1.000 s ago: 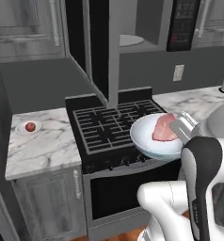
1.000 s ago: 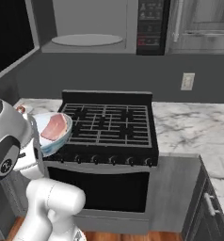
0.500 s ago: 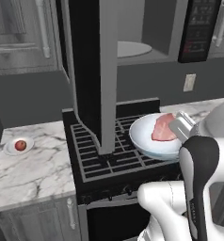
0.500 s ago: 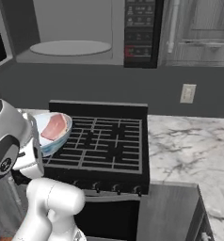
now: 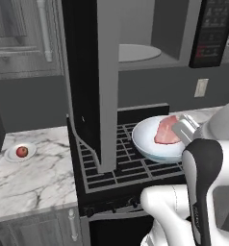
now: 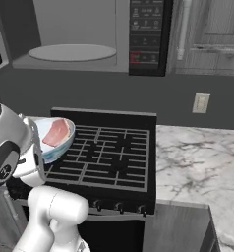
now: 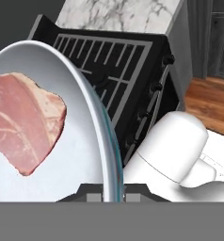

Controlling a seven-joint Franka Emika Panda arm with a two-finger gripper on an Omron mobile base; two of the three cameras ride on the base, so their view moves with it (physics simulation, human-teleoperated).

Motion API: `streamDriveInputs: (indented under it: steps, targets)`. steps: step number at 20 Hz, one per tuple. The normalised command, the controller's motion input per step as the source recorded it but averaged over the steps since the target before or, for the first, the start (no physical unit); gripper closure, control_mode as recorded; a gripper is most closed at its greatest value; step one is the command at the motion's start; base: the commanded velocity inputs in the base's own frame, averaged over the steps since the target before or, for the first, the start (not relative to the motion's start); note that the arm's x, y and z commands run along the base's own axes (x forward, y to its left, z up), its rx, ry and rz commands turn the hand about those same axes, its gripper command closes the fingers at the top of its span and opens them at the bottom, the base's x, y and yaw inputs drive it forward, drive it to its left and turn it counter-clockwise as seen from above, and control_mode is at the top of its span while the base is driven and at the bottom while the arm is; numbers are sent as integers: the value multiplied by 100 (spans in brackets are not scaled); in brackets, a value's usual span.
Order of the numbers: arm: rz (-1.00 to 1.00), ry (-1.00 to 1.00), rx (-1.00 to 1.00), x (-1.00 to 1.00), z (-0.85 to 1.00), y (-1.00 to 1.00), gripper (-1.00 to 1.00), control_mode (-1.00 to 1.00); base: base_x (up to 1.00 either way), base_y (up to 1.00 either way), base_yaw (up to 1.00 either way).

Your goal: Remove the apple from the bowl and place it on the small plate. Then place the bowl with only the steak in the microwave, close the door, and press the start button to microwave the steak.

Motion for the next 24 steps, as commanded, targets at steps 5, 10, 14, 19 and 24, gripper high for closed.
streamDriveInputs:
  steps: [5,10,14,19,24]
  targets:
    - [0,0,0,0,0,0,100,100,38,-12,8]
    - [0,0,0,0,0,0,100,100,33,-2,11]
    - [1,0,13,22,4,-5,100,-100,5,-1,2]
    - [0,-8,11,17,76,0,100,-100,0,0,0]
    - [0,-9,13,9,70,2,100,-100,0,0,0]
